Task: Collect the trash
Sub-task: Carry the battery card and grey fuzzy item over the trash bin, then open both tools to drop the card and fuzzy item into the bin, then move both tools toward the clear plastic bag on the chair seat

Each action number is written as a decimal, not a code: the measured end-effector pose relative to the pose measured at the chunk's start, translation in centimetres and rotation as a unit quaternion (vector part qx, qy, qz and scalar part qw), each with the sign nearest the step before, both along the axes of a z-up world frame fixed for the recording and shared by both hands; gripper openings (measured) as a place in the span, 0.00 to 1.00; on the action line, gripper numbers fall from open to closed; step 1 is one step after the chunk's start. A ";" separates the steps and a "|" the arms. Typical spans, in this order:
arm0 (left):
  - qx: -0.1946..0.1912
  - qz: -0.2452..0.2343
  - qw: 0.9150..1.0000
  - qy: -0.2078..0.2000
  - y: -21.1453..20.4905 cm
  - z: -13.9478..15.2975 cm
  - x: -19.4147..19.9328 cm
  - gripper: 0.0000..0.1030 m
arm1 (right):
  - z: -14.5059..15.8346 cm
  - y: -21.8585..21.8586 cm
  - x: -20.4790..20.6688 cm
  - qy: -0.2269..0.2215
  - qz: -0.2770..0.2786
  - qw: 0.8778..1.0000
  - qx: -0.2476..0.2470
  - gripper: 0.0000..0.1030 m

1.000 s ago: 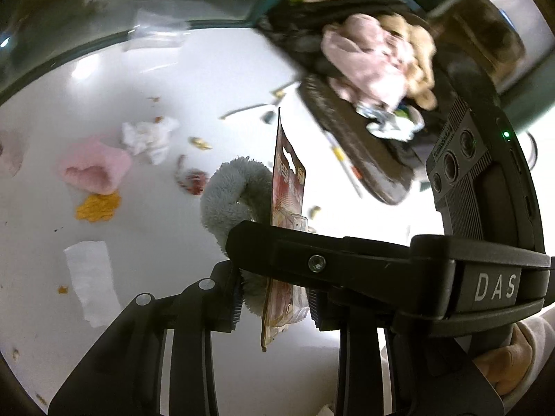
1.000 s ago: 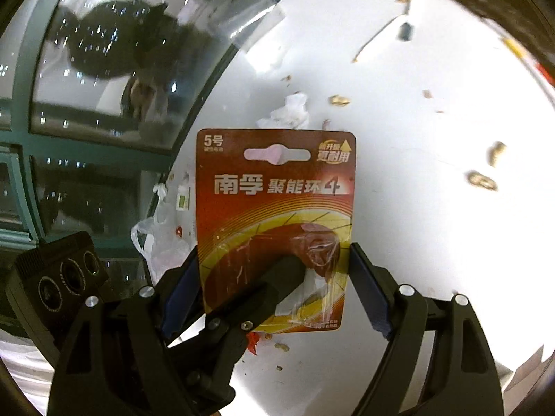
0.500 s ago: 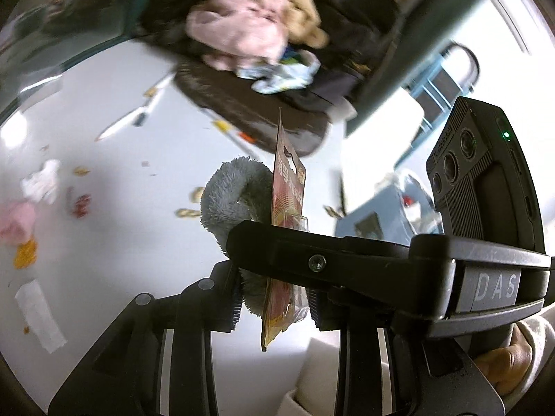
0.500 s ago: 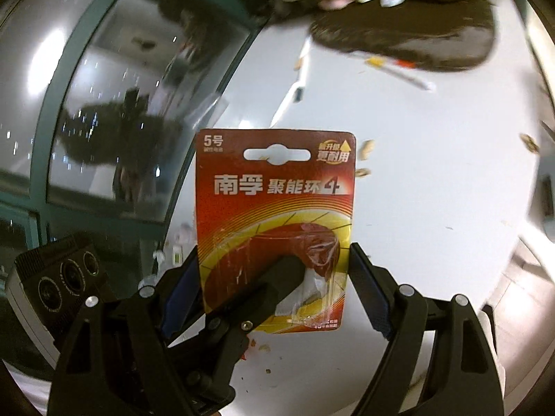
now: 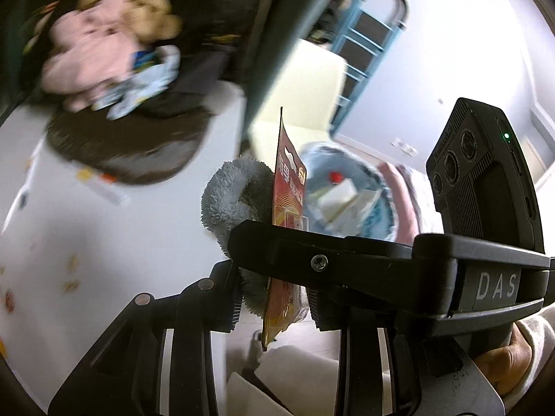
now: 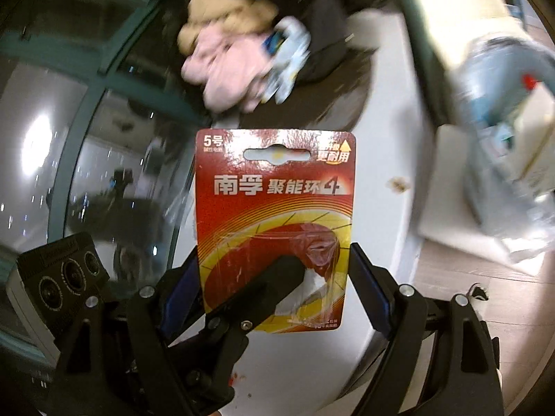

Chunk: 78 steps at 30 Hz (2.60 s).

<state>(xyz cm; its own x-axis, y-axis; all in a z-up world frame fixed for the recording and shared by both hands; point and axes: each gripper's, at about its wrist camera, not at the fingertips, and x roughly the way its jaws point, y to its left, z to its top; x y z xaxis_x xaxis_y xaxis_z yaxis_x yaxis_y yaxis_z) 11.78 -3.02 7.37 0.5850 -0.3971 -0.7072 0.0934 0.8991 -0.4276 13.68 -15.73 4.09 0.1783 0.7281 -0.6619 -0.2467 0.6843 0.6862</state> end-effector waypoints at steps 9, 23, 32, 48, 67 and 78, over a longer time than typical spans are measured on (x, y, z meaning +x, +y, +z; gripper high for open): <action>-0.008 -0.099 0.995 0.005 -10.6 0.2 8.5 0.27 | 0.2 -11.5 5.2 0.008 -0.107 0.994 0.002 0.75; -0.017 -0.124 0.991 0.056 -17.6 -2.4 14.8 0.66 | -1.9 -21.2 9.9 0.061 -0.205 0.977 -0.020 0.76; -0.021 -0.074 0.994 0.083 -15.2 -3.2 16.1 0.70 | -2.8 -22.0 10.5 0.079 -0.232 0.968 -0.046 0.76; -0.058 -0.055 0.994 0.074 -14.2 -1.4 14.4 0.70 | -0.7 -22.9 9.3 0.025 -0.261 0.965 -0.027 0.76; -0.046 0.025 0.997 0.057 -17.0 -0.4 14.9 0.71 | -0.9 -26.5 11.9 0.007 -0.224 0.974 -0.041 0.76; -0.019 0.009 0.998 0.058 -18.2 0.3 10.1 0.71 | -1.1 -27.1 6.7 0.009 -0.231 0.972 -0.049 0.76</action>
